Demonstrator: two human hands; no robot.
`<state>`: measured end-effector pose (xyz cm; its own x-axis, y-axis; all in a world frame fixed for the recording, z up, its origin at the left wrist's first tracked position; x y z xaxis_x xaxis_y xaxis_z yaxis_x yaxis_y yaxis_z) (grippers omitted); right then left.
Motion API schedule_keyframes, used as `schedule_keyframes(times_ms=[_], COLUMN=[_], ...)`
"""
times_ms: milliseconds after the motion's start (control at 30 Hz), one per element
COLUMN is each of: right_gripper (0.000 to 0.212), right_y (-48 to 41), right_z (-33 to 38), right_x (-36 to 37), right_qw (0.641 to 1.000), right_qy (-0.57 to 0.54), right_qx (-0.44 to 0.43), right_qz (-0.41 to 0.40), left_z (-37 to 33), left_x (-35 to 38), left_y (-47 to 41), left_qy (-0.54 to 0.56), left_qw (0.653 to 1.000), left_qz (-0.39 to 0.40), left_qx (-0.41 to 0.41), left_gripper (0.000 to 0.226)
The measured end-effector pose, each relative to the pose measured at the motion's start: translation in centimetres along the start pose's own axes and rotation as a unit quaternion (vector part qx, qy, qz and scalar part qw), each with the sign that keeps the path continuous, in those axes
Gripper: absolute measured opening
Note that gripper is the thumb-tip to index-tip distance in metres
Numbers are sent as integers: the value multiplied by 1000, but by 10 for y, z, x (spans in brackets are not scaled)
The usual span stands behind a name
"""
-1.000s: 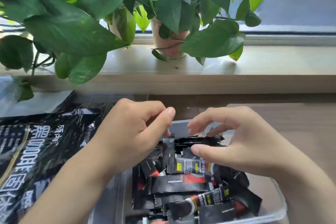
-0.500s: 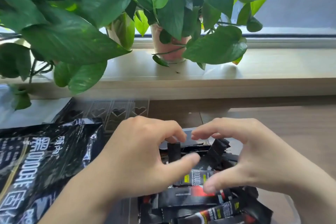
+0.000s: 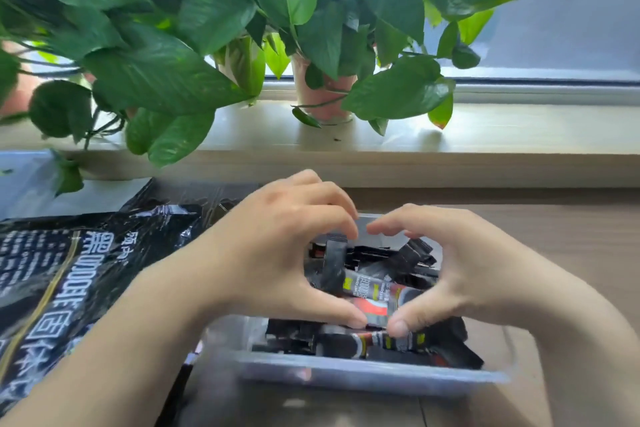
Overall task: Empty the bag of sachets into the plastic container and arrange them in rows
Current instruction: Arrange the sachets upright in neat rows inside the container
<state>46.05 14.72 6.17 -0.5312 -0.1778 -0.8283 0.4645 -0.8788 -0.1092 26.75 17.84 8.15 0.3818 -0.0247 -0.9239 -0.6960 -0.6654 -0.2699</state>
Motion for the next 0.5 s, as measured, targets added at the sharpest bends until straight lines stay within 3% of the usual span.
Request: schedule_keyframes(times_ms=[133,233,500], right_gripper=[107,107,98], right_y=[-8,-14,-22], right_z=[-1,-5,-14], right_x=[-5,-12,-5], right_qw=[997,992,997], right_qy=[51,71,42], right_qx=[34,49,12], right_qz=[54,90,66], left_z=[9,19,22], left_x=[-1,10,17], left_y=[-12,-10,3], left_qy=[-1,11,-86], left_qw=[997,992,992], left_qz=[68,94,53], left_qx=[-32,-77,-76], left_gripper=[63,75,98])
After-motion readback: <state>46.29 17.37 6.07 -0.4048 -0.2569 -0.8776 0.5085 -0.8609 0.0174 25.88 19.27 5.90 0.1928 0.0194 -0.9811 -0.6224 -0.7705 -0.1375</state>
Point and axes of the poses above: each hand's wrist, its own y-axis away from the middle knuckle, its own x-axis out of the palm, z = x × y, the point moved 4 cm from there along -y, towards the middle knuckle, and after that the axes turned 8 degrees about -x, right-handed, at the moved point
